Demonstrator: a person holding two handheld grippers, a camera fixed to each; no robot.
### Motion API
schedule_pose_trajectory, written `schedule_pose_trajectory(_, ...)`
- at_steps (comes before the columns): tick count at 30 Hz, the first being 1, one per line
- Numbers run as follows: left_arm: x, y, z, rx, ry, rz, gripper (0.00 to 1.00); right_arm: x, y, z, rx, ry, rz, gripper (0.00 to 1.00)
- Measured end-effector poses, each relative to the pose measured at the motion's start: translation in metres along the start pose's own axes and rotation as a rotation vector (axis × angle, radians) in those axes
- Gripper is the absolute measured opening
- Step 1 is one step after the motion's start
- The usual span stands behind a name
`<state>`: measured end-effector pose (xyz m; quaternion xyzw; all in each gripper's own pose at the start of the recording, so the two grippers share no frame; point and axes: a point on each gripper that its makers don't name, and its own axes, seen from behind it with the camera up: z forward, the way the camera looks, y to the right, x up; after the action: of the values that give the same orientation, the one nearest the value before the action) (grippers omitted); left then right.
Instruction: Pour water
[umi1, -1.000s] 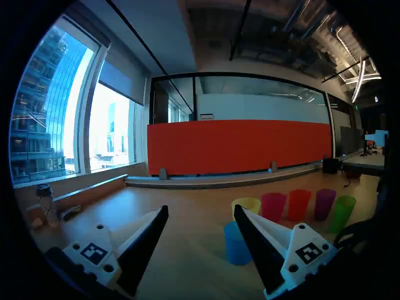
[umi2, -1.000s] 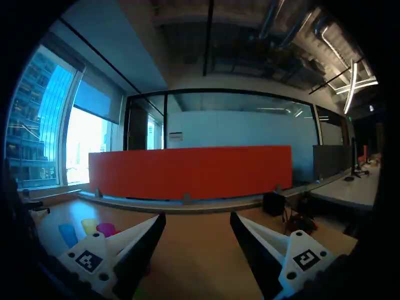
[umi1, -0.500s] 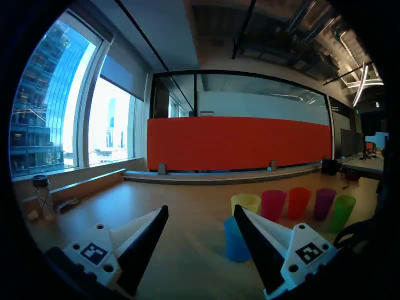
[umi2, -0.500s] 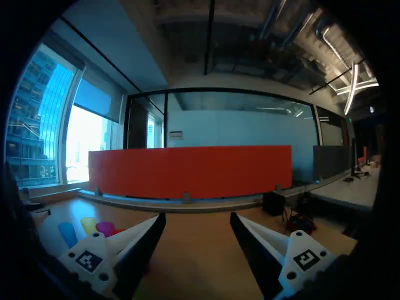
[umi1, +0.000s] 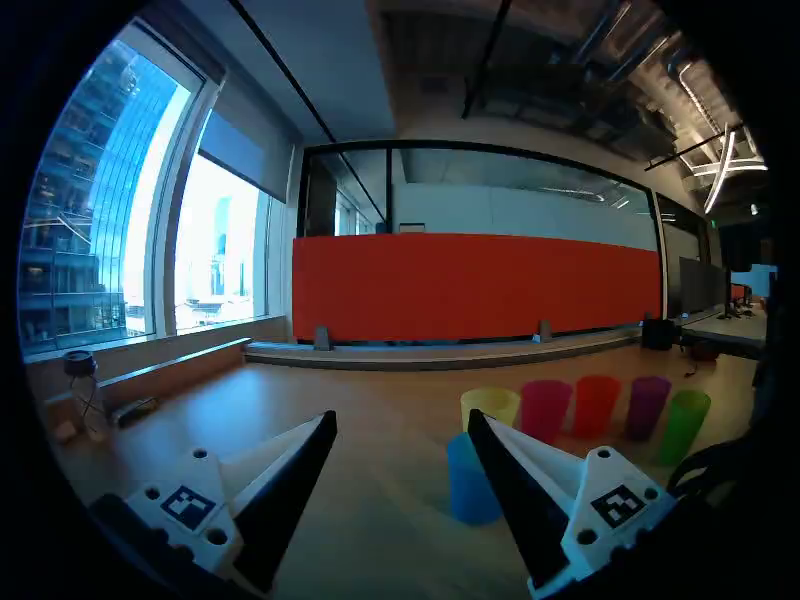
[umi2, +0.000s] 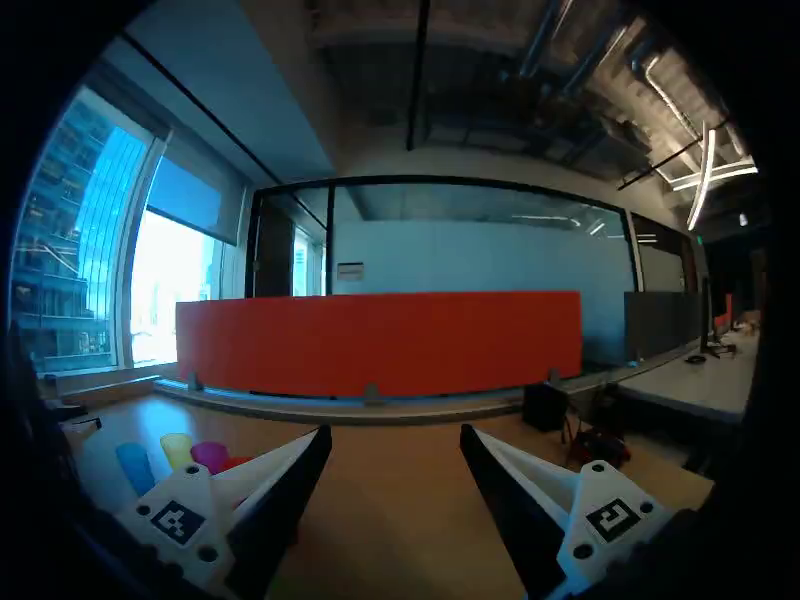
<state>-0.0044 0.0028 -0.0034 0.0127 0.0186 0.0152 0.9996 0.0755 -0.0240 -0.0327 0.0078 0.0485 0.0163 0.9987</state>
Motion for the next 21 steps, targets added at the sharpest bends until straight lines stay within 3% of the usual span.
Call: schedule_pose_trajectory(21, 0.0009, 0.0002, -0.0014, -0.004, -0.002, 0.002, 0.98, -0.0023, -0.0003, 0.0049, 0.029, 0.024, -0.046, 0.99)
